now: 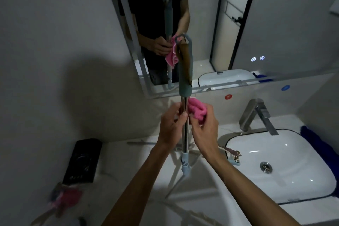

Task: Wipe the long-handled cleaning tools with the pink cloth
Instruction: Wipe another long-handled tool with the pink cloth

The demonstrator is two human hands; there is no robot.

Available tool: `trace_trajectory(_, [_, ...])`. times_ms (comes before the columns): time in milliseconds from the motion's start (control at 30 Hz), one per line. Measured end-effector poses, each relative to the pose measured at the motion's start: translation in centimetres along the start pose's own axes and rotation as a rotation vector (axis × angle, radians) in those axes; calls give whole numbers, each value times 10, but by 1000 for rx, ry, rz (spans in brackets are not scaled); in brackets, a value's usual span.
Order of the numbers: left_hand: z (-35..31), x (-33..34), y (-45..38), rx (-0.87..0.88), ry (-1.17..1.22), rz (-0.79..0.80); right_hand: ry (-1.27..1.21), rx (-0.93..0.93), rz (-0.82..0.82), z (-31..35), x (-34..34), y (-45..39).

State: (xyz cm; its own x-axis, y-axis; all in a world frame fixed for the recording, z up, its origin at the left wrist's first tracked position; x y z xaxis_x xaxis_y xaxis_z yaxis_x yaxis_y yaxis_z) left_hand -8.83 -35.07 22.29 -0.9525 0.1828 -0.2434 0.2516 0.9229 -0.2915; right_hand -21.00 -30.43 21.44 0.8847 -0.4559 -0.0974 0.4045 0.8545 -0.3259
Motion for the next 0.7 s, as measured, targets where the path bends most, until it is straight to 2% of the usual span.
trace_trajectory(267, [17,-9,5,-17,-104,33,-54,-48,24,23,20,-2])
trace_trajectory(400, [29,-5,15,-24,-50,113,-27,-30,44,17,23,3])
trace_trajectory(600, [37,2,25,-77,41,166,100,-93,72,11,20,6])
trace_trajectory(700, [37,4,23,-63,8,196,127,-141,73,19,15,5])
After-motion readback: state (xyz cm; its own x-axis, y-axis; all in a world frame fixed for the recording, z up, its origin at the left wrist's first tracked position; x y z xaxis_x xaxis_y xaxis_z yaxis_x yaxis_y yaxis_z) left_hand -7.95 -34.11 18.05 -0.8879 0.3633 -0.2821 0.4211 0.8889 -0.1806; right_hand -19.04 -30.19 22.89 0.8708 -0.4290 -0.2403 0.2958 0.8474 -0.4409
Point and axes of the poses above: each hand's wrist, its own y-axis away from the middle knuckle, its own x-axis out of the palm, z = x × y, the point moved 8 cm from there along -y, towards the middle knuckle, and after that the axes turned 1 degree about z, right-handed, at the moved point
